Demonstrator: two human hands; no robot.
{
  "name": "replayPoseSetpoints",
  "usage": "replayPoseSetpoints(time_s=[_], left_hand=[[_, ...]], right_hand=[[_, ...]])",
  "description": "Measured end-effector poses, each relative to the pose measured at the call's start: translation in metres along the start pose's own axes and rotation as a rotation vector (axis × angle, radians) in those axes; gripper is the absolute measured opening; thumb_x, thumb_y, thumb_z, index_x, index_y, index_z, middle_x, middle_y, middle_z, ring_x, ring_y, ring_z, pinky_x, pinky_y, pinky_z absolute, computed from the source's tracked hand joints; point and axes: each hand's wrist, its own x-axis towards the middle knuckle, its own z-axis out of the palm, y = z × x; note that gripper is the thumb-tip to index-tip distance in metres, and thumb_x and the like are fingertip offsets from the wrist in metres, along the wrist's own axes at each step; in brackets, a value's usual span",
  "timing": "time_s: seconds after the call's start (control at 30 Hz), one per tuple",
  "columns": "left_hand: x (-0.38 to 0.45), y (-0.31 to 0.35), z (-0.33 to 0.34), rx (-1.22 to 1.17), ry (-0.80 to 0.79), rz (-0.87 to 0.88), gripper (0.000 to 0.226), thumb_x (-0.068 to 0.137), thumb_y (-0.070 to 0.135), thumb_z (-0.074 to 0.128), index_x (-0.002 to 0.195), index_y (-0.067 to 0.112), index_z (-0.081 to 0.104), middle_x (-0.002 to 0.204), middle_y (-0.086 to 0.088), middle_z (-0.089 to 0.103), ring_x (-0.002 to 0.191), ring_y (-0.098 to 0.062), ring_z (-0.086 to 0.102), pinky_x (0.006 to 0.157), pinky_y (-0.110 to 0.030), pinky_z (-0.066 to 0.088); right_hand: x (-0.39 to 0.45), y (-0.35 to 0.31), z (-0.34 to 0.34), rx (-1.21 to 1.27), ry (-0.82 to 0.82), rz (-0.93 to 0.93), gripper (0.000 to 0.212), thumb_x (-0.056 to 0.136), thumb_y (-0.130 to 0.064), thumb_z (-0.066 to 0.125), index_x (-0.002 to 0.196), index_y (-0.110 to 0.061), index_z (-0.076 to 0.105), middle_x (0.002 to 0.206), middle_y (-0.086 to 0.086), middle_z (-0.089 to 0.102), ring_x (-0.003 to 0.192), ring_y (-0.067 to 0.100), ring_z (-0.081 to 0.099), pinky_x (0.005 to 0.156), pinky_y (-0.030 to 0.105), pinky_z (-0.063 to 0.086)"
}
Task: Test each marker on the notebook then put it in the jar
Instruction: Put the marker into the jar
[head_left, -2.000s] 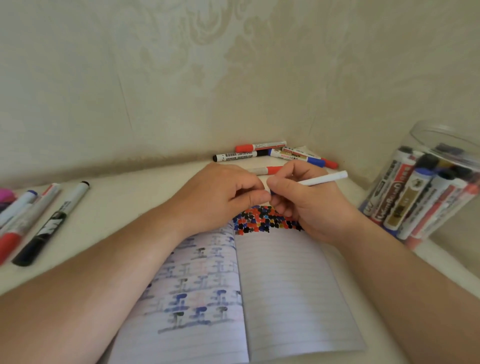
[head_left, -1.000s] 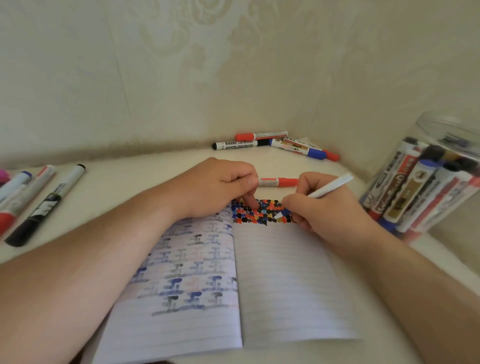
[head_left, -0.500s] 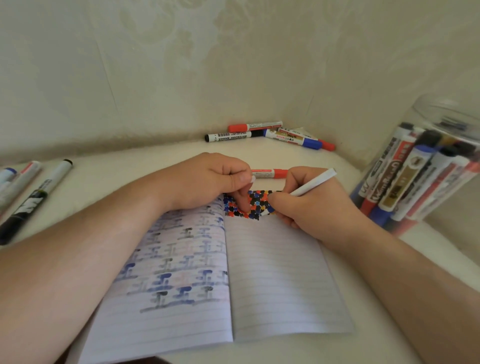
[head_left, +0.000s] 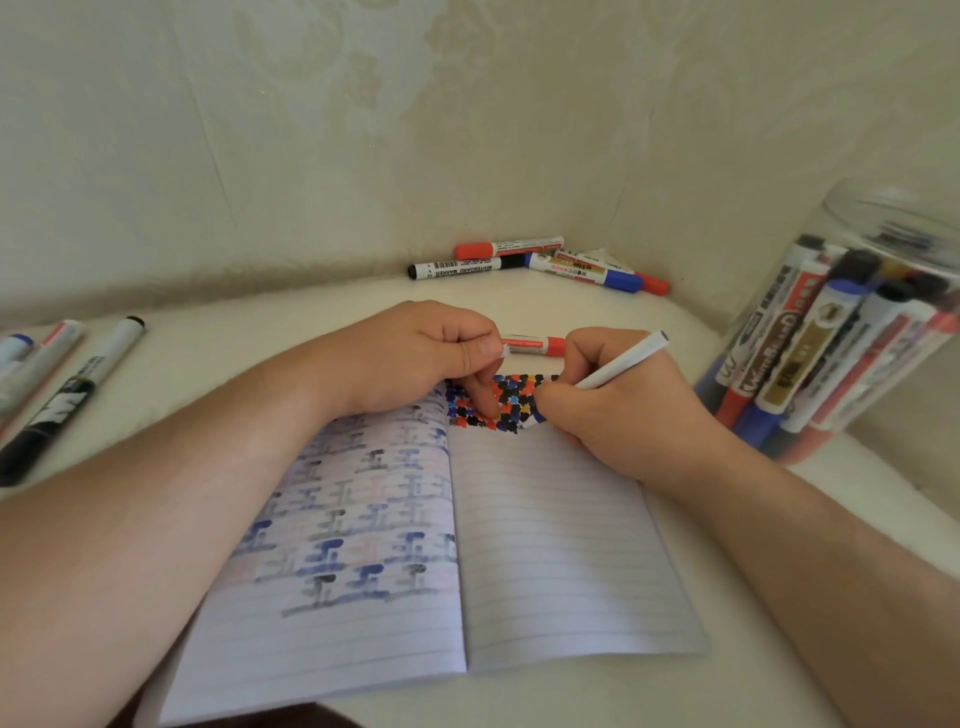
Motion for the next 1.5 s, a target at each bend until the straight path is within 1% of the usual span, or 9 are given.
replayPoseSetpoints(time_s=[0.07, 0.2, 0.47, 0.63, 0.9, 1.03, 1.13, 1.23, 1.5], left_hand=[[0.0, 0.0, 0.0, 0.004, -0.002, -0.002, 0.032, 0.108, 0.026, 0.049, 0.09, 0.005, 0.064, 0.087, -0.002, 0.08, 0.09, -0.014, 0.076, 0.089, -0.02, 0.051], [0.001, 0.0, 0.001, 0.006, -0.011, -0.007, 0.032, 0.108, 0.028, 0.049, 0.089, 0.007, 0.064, 0.087, -0.002, 0.08, 0.091, -0.015, 0.076, 0.093, -0.028, 0.05], [0.0, 0.0, 0.001, 0.006, -0.007, -0.009, 0.032, 0.108, 0.028, 0.049, 0.089, 0.007, 0.064, 0.087, -0.002, 0.08, 0.09, -0.015, 0.076, 0.09, -0.026, 0.05], [0.0, 0.001, 0.001, 0.013, -0.01, -0.005, 0.032, 0.108, 0.028, 0.05, 0.087, 0.008, 0.064, 0.088, -0.002, 0.08, 0.091, -0.015, 0.076, 0.095, -0.029, 0.051], [0.001, -0.001, 0.0, 0.027, -0.02, -0.002, 0.029, 0.107, 0.03, 0.052, 0.088, 0.013, 0.066, 0.089, 0.0, 0.08, 0.092, -0.014, 0.076, 0.095, -0.031, 0.051], [0.001, -0.001, 0.0, 0.06, -0.03, -0.007, 0.021, 0.104, 0.031, 0.058, 0.095, 0.02, 0.073, 0.091, 0.006, 0.08, 0.094, -0.01, 0.075, 0.097, -0.034, 0.051], [0.002, -0.001, 0.0, 0.059, -0.027, -0.019, 0.016, 0.102, 0.03, 0.062, 0.098, 0.023, 0.076, 0.09, 0.008, 0.08, 0.093, -0.006, 0.074, 0.094, -0.027, 0.051], [0.002, -0.001, 0.0, 0.076, -0.029, -0.026, 0.013, 0.1, 0.031, 0.063, 0.098, 0.03, 0.077, 0.089, 0.011, 0.08, 0.093, -0.001, 0.073, 0.091, -0.02, 0.048], [0.003, 0.0, 0.0, 0.09, -0.036, -0.01, 0.017, 0.102, 0.031, 0.06, 0.096, 0.034, 0.075, 0.091, 0.011, 0.08, 0.097, 0.0, 0.072, 0.1, -0.025, 0.049]], right_hand=[[0.0, 0.0, -0.001, -0.024, 0.007, 0.001, 0.029, 0.08, -0.009, 0.074, 0.065, -0.004, 0.05, 0.051, 0.001, 0.048, 0.048, 0.011, 0.039, 0.041, 0.022, 0.032], [-0.001, 0.001, -0.003, 0.065, 0.015, 0.025, 0.026, 0.082, -0.006, 0.071, 0.069, 0.001, 0.05, 0.062, 0.022, 0.063, 0.049, 0.015, 0.048, 0.043, 0.025, 0.035], [-0.001, 0.001, 0.0, 0.043, 0.0, 0.008, 0.027, 0.08, -0.004, 0.073, 0.065, 0.0, 0.05, 0.054, 0.018, 0.057, 0.045, 0.014, 0.043, 0.041, 0.022, 0.032], [0.001, 0.002, -0.003, 0.065, 0.009, 0.048, 0.027, 0.084, -0.007, 0.072, 0.067, -0.007, 0.051, 0.065, 0.022, 0.067, 0.049, 0.016, 0.052, 0.044, 0.025, 0.038], [0.0, 0.0, -0.005, 0.002, -0.037, 0.048, 0.026, 0.083, -0.009, 0.072, 0.065, -0.009, 0.053, 0.054, 0.009, 0.06, 0.047, 0.012, 0.048, 0.044, 0.025, 0.037], [0.002, -0.002, -0.01, 0.379, -0.002, 0.121, 0.035, 0.092, -0.004, 0.07, 0.064, -0.013, 0.052, 0.055, 0.01, 0.057, 0.046, 0.018, 0.047, 0.041, 0.025, 0.036], [0.002, -0.004, -0.012, 0.603, 0.005, 0.144, 0.04, 0.096, 0.0, 0.065, 0.063, -0.014, 0.048, 0.054, 0.009, 0.049, 0.045, 0.017, 0.04, 0.039, 0.023, 0.03], [0.004, -0.003, -0.011, 0.633, -0.012, 0.118, 0.042, 0.097, -0.002, 0.066, 0.06, -0.018, 0.05, 0.055, 0.008, 0.054, 0.045, 0.017, 0.039, 0.041, 0.025, 0.029], [0.006, 0.001, -0.009, 0.552, -0.025, 0.068, 0.032, 0.095, -0.013, 0.074, 0.067, -0.017, 0.058, 0.066, 0.012, 0.066, 0.049, 0.017, 0.045, 0.043, 0.024, 0.035]])
